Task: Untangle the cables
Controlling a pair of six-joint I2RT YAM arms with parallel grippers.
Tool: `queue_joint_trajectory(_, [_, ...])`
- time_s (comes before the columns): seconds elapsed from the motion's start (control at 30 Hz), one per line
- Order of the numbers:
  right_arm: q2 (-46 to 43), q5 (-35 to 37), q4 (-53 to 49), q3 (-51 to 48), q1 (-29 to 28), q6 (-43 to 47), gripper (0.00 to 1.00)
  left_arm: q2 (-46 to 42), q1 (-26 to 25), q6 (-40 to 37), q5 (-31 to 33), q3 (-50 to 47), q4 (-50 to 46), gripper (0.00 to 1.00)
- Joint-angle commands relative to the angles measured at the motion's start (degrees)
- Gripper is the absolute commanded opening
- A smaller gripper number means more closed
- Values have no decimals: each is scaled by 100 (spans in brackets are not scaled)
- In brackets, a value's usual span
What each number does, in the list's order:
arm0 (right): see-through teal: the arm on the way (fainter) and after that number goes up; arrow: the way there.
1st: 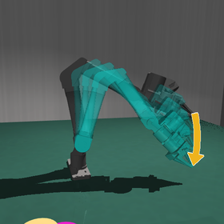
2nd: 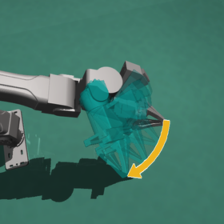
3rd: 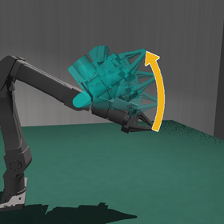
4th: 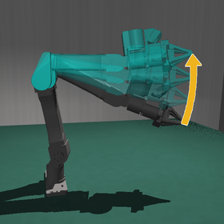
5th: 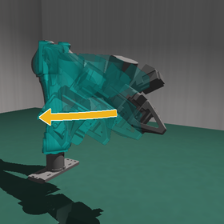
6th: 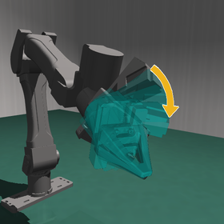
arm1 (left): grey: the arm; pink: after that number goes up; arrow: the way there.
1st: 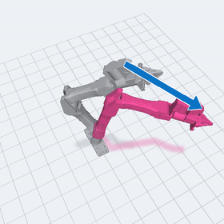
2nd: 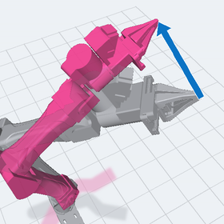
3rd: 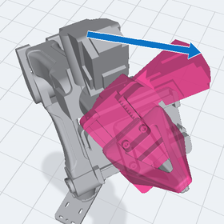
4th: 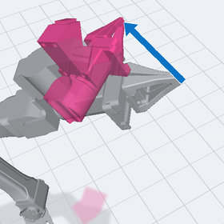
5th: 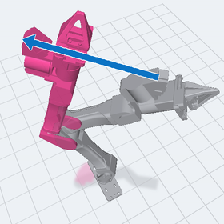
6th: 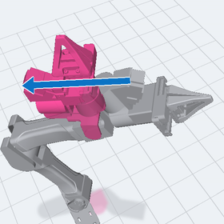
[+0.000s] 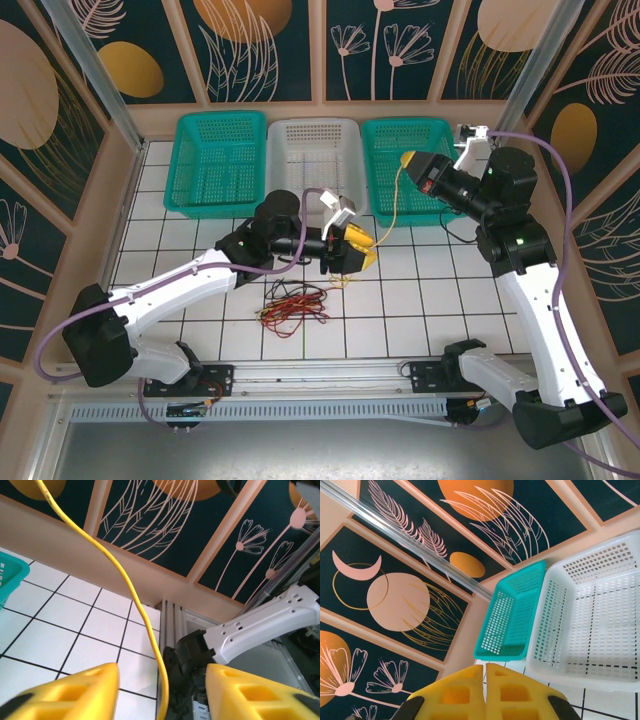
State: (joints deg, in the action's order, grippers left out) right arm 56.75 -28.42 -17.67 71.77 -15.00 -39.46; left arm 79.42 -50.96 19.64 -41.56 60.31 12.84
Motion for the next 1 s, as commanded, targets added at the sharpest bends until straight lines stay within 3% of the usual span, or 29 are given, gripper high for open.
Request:
queue_joint_trajectory(0.0, [-7, -64, 385, 189, -54, -103, 0, -18, -18, -96, -40, -88, 8, 34])
queue_joint_trajectory(0.17, [37, -33, 357, 244, -48, -74, 0, -56, -17, -286, 230, -127, -118, 2])
queue_joint_trajectory(0.2, [51, -8, 329, 271, -53, -57, 0, -66, -13, -355, 310, -138, -162, 0])
queue_joint_trajectory(0.33, [98, 180, 150, 427, -55, 64, 0, -151, -18, -542, 508, -260, -174, 0])
queue_joint_trajectory(0.4, [84, 514, -96, 555, -48, 178, 19, -259, -11, -610, 640, -382, -100, 0])
queue_joint_trajectory(0.53, [-111, 1457, -664, 712, -33, 432, 60, -782, 126, -200, 1635, -1066, 649, 0])
queue_joint_trajectory(0.6, [-280, 1751, -855, 667, -28, 518, 67, -1050, 370, 143, 2199, -1319, 920, 0])
queue_joint_trajectory(0.77, [-572, 1921, -1317, 223, -33, 609, 69, -1596, 1031, 467, 3561, -1353, 566, 0])
queue_joint_trajectory(0.87, [-776, 1188, -978, -600, -121, 277, 67, -1505, 1419, 139, 4076, -780, -187, 0])
queue_joint_trajectory(0.97, [-1062, 515, 182, -1785, -726, -366, 67, -1168, 2269, 387, 4115, -332, -500, 0])
